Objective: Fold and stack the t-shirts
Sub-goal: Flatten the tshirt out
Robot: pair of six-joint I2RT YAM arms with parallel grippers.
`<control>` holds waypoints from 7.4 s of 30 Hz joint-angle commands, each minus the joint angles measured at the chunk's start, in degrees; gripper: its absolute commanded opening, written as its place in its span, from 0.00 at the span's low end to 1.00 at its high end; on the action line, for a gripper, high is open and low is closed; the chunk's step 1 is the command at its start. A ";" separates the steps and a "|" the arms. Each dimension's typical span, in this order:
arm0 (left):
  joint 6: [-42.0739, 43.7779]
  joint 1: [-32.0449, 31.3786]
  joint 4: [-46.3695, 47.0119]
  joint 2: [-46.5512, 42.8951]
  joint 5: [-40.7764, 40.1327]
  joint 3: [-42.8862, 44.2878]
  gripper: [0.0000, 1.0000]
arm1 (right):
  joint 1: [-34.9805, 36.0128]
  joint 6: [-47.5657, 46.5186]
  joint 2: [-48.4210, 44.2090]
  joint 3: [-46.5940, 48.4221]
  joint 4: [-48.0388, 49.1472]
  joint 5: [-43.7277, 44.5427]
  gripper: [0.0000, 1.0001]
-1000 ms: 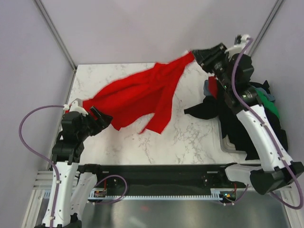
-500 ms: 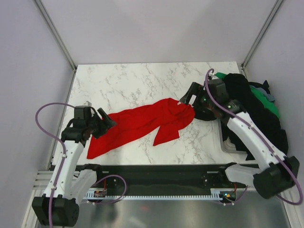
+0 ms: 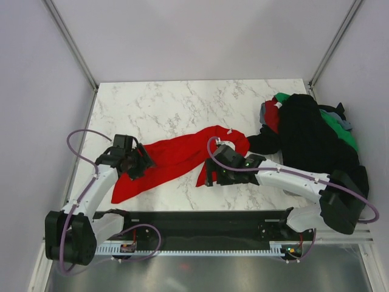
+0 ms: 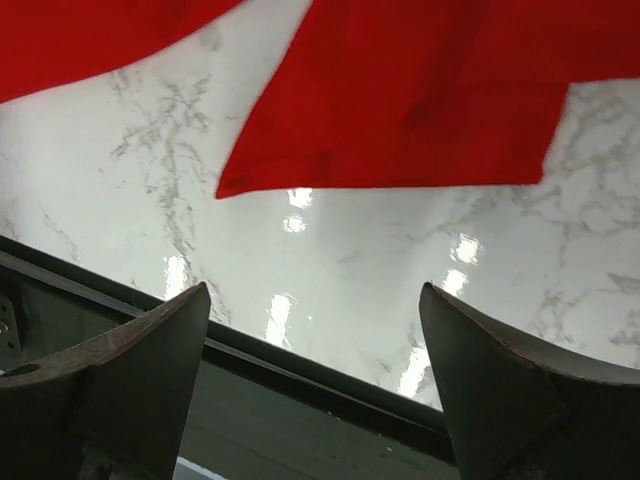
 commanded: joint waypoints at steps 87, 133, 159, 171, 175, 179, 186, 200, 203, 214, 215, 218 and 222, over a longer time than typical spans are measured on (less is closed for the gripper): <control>-6.76 -0.82 -6.22 -35.90 -16.94 -1.50 0.68 | 10.20 -14.89 54.75 76.94 -17.46 24.12 0.09; -15.55 -6.01 -3.23 -23.94 -20.09 -12.49 0.66 | -7.20 -11.90 38.21 43.27 4.34 -7.52 0.67; -16.43 -5.92 -4.02 -24.03 -24.85 -11.96 0.63 | -9.84 -11.64 38.30 40.37 7.68 -10.42 0.68; -16.34 -5.48 -4.02 -24.03 -26.08 -12.31 0.63 | -9.49 -11.38 39.45 41.78 8.39 -12.18 0.07; -15.99 -5.31 -2.80 -21.14 -27.13 -12.14 0.58 | -10.28 -12.78 36.29 40.02 7.07 -9.82 0.00; -15.99 -5.22 -1.74 -15.87 -28.36 -11.08 0.50 | -13.53 -14.01 31.19 36.95 4.70 -8.40 0.00; -15.02 -5.13 4.32 -8.75 -28.72 -11.87 0.51 | -15.64 -16.56 23.46 32.82 1.70 -7.87 0.00; -17.57 -5.48 10.04 -3.55 -21.16 -12.84 0.59 | -15.56 -14.89 21.87 27.54 3.81 -11.04 0.00; -17.48 -5.48 11.53 -2.85 -20.63 -13.63 0.60 | -15.56 -14.81 22.13 27.27 3.90 -11.39 0.00; -18.10 -6.10 21.81 6.54 -16.33 -14.08 0.11 | -15.64 -14.98 22.31 26.39 3.90 -10.69 0.00; -17.40 -6.27 21.64 6.55 -15.89 -12.59 0.02 | -15.56 -14.98 22.22 26.48 3.81 -10.51 0.00; -16.78 -6.62 17.96 3.58 -15.09 -9.51 0.02 | -15.64 -14.98 21.61 27.27 3.02 -9.81 0.00; -15.03 -6.71 4.88 -5.56 -18.50 -0.91 0.02 | -16.17 -16.38 20.55 34.18 -1.80 -7.70 0.00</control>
